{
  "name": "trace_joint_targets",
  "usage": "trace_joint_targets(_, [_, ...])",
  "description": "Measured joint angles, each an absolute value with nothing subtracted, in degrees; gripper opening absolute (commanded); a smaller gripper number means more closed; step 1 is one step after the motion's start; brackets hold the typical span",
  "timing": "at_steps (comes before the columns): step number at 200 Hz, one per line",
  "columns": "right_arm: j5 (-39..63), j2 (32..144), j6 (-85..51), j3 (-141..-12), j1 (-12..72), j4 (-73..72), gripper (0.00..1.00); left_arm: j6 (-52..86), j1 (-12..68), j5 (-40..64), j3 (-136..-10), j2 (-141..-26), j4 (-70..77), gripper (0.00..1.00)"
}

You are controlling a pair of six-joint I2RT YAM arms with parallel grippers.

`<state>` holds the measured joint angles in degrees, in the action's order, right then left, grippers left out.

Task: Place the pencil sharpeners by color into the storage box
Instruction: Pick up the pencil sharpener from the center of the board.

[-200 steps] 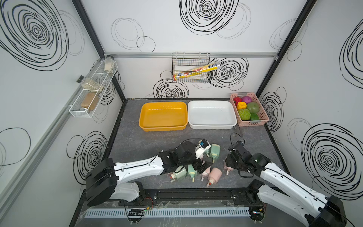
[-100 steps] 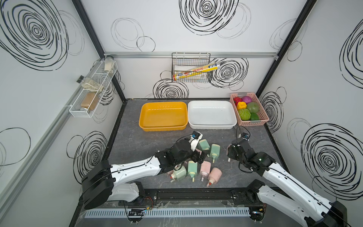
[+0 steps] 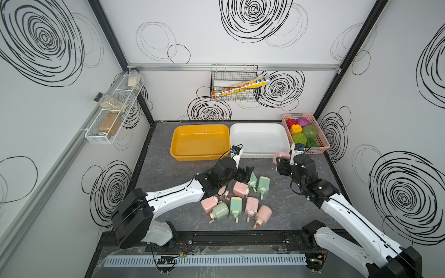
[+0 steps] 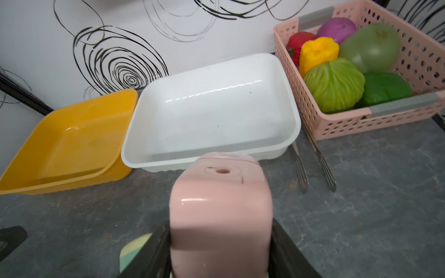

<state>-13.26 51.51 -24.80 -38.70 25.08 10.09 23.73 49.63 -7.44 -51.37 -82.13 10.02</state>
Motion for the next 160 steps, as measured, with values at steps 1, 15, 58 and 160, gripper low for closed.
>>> trace_joint_targets(1, [-12.99,51.62,-24.64,-38.70,24.93,9.87,0.00,23.86,49.58,-7.44,-51.51,-82.24,9.91,0.99])
trace_joint_targets(15, [-9.63,54.48,-21.85,-39.27,22.44,7.18,0.00,25.63,49.08,-7.51,-53.67,-84.29,9.02,0.99])
trace_joint_targets(58, [-1.52,65.45,-15.53,-44.86,17.04,4.23,0.01,29.50,48.64,-7.53,-57.32,-88.29,6.26,0.99])
trace_joint_targets(160, [10.26,91.26,-5.48,-66.57,11.92,8.23,0.00,30.68,40.80,-14.20,-66.89,-97.47,-0.08,0.99])
